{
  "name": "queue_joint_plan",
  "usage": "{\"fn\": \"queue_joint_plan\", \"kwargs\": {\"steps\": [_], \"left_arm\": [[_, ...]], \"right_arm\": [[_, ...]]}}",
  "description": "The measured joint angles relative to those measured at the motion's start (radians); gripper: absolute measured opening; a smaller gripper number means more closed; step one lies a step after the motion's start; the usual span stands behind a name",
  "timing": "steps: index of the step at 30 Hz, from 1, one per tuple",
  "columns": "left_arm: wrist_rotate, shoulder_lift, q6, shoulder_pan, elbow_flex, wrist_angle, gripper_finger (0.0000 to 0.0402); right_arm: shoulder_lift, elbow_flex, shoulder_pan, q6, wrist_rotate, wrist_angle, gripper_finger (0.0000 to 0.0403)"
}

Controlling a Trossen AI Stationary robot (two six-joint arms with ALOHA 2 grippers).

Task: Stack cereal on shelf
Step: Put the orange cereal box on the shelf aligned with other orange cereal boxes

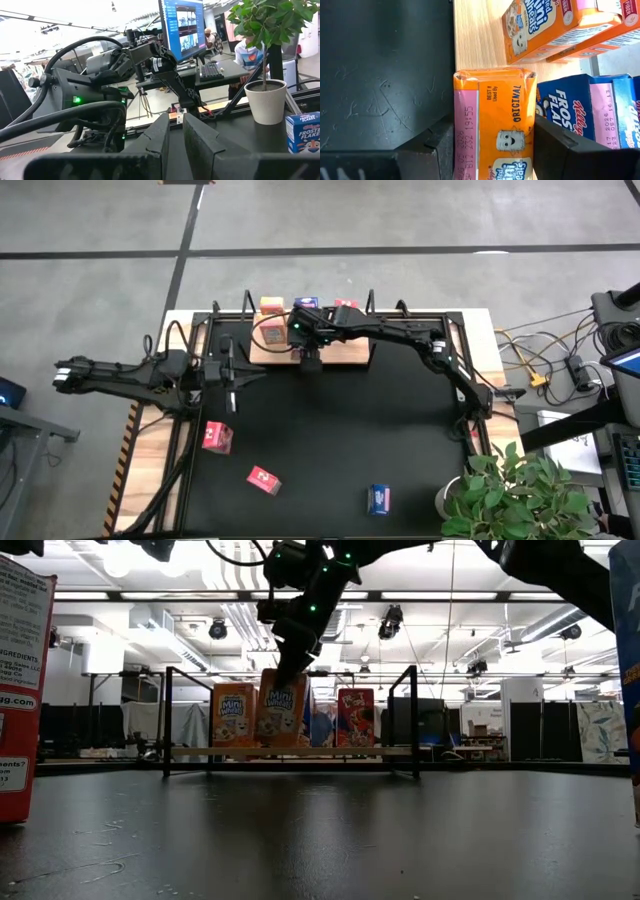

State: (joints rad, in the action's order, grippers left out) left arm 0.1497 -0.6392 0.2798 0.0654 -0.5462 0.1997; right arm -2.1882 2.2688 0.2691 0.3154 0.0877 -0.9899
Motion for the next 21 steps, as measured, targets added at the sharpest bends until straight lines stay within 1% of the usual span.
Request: {"fn": "queue_joint_plan", "kwargs": {"steps": [10, 12, 21], "left_arm": [[0.000, 0.000, 0.000, 0.000, 0.000, 0.000, 0.0039], [0.000, 0.000, 0.000, 0.000, 0.000, 0.000, 0.0039], [0.000, 0.000, 0.000, 0.000, 0.000, 0.001, 0.0039]], "right_arm": [[0.004, 0.000, 0.001, 0.013, -0.001, 0.007, 0.0173], [0.004, 0.000, 0.005, 0.002, -0.001, 0.007, 0.0181], [0.004, 0.000, 0.019, -0.009, 0.000, 0.009, 0.0241]]}}
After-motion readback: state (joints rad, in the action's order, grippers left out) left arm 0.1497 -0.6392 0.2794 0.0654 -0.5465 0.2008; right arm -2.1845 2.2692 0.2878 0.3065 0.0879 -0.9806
